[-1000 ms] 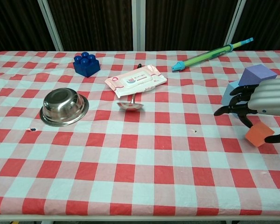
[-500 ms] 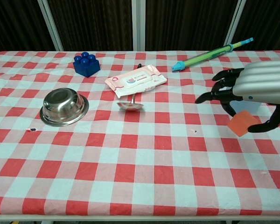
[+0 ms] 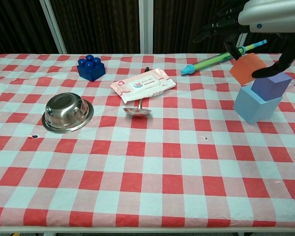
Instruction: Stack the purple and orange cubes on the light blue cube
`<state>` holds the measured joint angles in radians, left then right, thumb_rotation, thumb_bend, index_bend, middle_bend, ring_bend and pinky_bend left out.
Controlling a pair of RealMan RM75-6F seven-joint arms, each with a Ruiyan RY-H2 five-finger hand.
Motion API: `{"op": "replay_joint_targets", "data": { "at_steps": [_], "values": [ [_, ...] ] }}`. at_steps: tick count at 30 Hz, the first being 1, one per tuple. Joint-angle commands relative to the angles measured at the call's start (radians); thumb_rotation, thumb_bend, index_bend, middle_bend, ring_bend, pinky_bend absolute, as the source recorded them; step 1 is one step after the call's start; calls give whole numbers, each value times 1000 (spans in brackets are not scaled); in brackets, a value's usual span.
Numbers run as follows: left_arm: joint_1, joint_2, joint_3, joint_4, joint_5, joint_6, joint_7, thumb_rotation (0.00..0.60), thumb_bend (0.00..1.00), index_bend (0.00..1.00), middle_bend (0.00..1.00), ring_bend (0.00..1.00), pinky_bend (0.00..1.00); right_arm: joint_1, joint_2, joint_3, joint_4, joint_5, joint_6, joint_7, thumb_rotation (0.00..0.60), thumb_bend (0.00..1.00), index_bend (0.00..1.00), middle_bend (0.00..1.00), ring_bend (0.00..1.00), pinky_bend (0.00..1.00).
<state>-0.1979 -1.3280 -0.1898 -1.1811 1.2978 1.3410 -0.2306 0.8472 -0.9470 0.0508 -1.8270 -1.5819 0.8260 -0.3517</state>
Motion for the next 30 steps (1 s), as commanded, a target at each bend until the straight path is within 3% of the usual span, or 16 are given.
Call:
{"op": "replay_joint_targets", "data": {
  "at_steps": [1,12,20,24,30],
  "values": [
    [0,1,1,-2,1,0,-3,600,60,209,189,167,312,19,26,39,-11,76,-39,-51,600,176,78,489,155,35],
    [2,11,1,-13,7,-1,-34,600,60,209,189,167,312,50,8,76,15,379,-92,-220,600,176,78,486,155,35],
    [-1,12,5,-14,10,-12,-46,600,60,209,189,167,312,106,9,45,27,595,-134,-323,600,176,78,486,155,35],
    [-1,11,5,-9,7,-16,-51,600,60,209,189,166,312,119,12,26,34,621,-154,-317,600,176,78,486,155,35],
    [-3,7,6,-4,3,-24,-49,600,60,209,189,167,312,119,25,13,63,569,-189,-258,600,176,79,485,155,36]
  ]
}}
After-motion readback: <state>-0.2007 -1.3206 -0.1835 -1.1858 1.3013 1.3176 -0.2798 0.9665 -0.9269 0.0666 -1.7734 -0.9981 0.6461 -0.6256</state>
